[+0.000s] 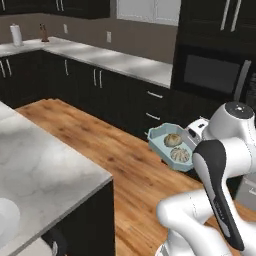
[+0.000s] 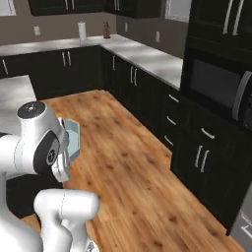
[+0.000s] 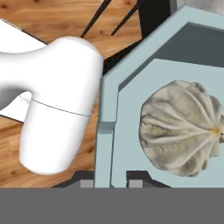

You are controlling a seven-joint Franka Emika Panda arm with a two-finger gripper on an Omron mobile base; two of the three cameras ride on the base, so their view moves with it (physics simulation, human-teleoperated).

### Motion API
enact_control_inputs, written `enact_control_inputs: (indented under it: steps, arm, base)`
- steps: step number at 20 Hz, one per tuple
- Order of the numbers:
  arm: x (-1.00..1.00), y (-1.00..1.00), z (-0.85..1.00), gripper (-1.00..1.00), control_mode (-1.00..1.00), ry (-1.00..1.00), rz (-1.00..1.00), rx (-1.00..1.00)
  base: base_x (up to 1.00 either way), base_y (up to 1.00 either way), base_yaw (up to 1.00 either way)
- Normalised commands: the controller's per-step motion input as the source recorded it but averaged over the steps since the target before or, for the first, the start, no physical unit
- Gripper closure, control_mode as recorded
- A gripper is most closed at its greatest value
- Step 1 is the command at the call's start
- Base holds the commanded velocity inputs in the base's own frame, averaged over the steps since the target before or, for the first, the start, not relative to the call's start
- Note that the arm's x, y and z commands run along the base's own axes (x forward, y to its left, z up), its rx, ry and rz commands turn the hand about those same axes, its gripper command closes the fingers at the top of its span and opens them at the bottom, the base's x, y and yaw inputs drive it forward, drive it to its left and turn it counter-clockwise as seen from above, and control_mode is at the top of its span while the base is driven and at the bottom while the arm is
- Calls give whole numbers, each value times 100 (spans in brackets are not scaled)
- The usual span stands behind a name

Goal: Place two dumplings into each of the tupperware containers and then place the containers in the fridge.

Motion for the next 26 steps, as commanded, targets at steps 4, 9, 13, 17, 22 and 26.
enact_control_inputs:
  steps: [4,9,13,17,22,26]
  arm:
    - [0,0,0,100,100,0,0,0]
    - [0,0,0,100,100,0,0,0]
    - [0,0,0,100,100,0,0,0]
    - [0,0,0,100,100,0,0,0]
    - [0,0,0,100,100,0,0,0]
    - [0,0,0,100,100,0,0,0]
  base:
    - [34,-30,-62]
    - [36,-28,-62]
    - [39,-30,-61]
    - [47,-25,-58]
    - [57,-15,-55]
    - [59,4,-39]
